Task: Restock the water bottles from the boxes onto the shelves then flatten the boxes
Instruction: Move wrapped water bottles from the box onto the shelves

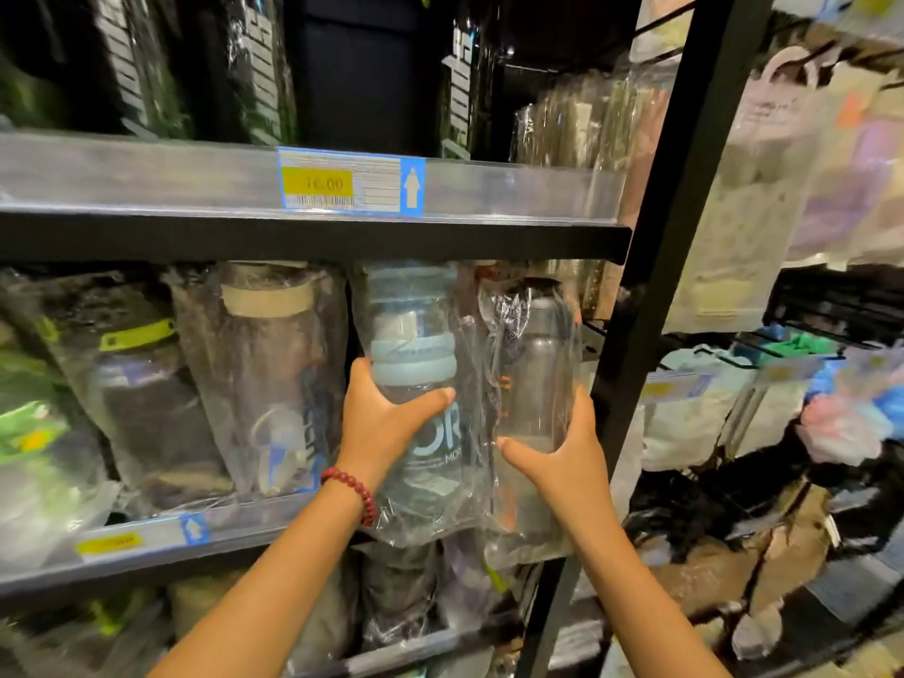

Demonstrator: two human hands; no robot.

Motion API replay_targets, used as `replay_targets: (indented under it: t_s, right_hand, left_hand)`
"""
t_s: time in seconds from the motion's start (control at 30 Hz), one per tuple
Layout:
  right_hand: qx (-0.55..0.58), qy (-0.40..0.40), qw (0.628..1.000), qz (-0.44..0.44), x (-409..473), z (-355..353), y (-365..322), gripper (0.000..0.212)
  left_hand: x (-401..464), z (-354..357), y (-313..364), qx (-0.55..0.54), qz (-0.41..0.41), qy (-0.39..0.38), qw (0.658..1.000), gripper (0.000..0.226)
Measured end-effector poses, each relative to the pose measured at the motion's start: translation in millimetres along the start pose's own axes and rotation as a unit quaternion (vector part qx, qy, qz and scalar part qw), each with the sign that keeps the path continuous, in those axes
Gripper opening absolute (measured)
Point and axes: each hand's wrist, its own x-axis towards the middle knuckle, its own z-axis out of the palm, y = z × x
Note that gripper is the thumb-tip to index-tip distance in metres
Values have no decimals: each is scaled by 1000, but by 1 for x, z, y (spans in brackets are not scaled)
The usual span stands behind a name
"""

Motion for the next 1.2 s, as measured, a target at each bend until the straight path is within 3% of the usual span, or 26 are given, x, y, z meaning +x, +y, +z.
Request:
replay_targets:
  t_s: [0.17,0.3,0.43,0.6,0.9,1.2]
  right_hand:
    - [31,-13,999,10,-2,0,10,101]
    - [49,-22,999,5,-5,0,13,94]
    - [35,-20,999,1,-8,1,16,100]
    - [48,-6,999,-1,-12,2,18,94]
    - [84,13,996,-8,-13,3,19,84]
    - [91,4,996,-11,-8,6,16,90]
  left_hand:
    - [11,0,-1,0,2,16,1000,81]
    - [14,3,-7,9,-3,15,1000,72]
    - [19,4,-16,34,8,20,999,85]
    - [15,7,-15,28,27,36,999,63]
    - [12,6,-19,20,62,43,997,64]
    - [14,5,-25,51,52,49,996,67]
